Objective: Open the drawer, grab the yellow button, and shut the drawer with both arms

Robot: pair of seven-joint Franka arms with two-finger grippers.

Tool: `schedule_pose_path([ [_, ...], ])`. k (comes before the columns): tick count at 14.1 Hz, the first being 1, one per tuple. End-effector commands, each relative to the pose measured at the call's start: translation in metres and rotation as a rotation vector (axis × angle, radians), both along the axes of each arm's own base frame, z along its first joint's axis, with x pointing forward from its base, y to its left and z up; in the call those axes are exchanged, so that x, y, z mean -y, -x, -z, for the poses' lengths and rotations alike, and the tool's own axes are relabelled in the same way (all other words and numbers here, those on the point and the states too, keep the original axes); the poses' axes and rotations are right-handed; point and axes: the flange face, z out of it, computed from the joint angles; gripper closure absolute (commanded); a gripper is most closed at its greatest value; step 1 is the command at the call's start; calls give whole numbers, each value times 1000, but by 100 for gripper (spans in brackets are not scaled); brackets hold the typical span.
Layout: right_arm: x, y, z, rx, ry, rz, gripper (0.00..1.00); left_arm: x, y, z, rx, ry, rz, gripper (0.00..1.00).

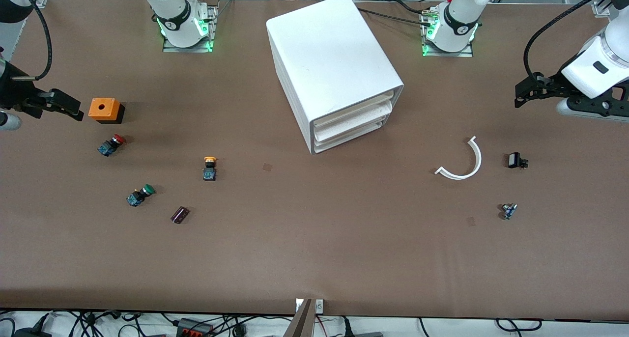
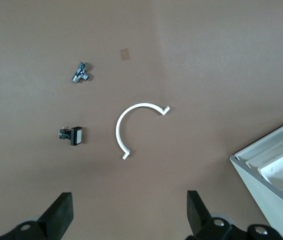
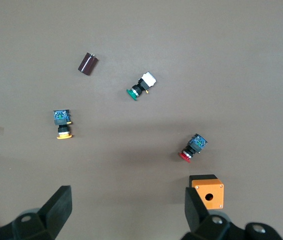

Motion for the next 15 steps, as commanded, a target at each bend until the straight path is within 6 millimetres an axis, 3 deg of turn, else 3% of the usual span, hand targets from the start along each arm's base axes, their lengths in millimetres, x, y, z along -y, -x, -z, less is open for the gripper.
schedule_pose_path([
  [1,-2,8,-2,1,6,-17,0,2,-2,-8,-2,8,19,0],
  [12,-2,6,1,-2,13,-20,0,1,0,-8,-18,7,19,0],
  [15,-2,6,3,-5,12,-20,0,12,1,-10,-14,6,37,0],
])
